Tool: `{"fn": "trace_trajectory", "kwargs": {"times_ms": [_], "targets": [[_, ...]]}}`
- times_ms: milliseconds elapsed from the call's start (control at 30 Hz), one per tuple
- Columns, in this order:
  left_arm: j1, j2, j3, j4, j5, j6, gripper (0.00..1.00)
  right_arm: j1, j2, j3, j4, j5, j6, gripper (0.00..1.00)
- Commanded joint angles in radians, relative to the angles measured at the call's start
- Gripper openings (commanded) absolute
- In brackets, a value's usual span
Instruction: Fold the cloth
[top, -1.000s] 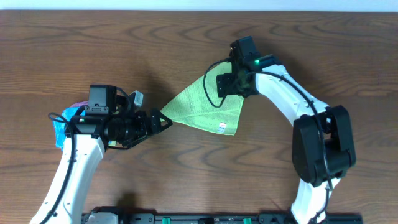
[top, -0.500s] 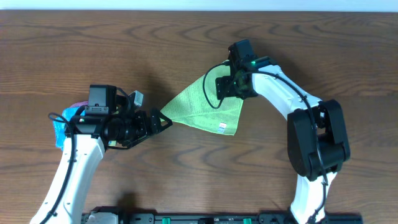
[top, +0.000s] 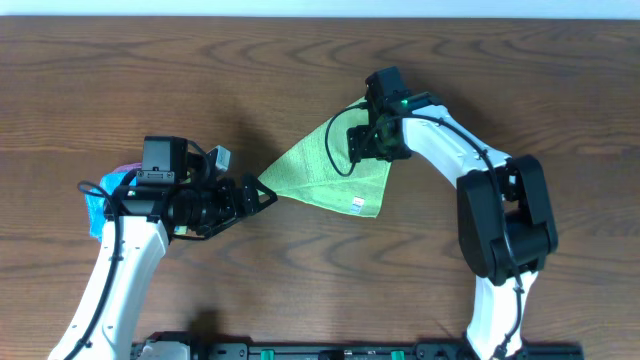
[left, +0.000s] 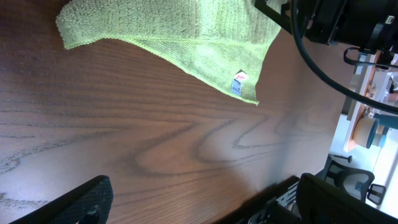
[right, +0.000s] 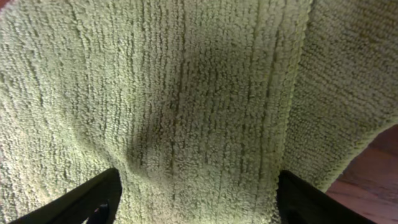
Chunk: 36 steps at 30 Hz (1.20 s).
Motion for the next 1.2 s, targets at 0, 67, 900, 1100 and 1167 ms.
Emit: {"fn": "trace_trajectory", "kwargs": {"times_ms": [0, 67, 900, 1100, 1167], "targets": [[-0.005, 0.0, 0.013, -0.002, -0.006, 0.021, 0.95, 0.009, 0.012, -0.003, 0.003, -0.011, -0.005, 0.77], [-0.005, 0.0, 0.013, -0.002, -0.006, 0.021, 0.95, 0.01, 0.012, -0.003, 0.005, -0.011, -0.005, 0.74], [-0.005, 0.0, 0.013, -0.003, -0.006, 0.021, 0.95, 0.032, -0.016, -0.003, 0.003, -0.085, -0.026, 0.01], [-0.005, 0.0, 0.013, -0.005, -0.003, 0.085, 0.95, 0.08, -0.099, 0.035, 0.01, -0.063, -0.037, 0.01], [-0.005, 0.0, 0.013, -0.01, -0.004, 0.094, 0.96, 0.096, -0.112, 0.062, 0.009, -0.059, -0.047, 0.01]]}}
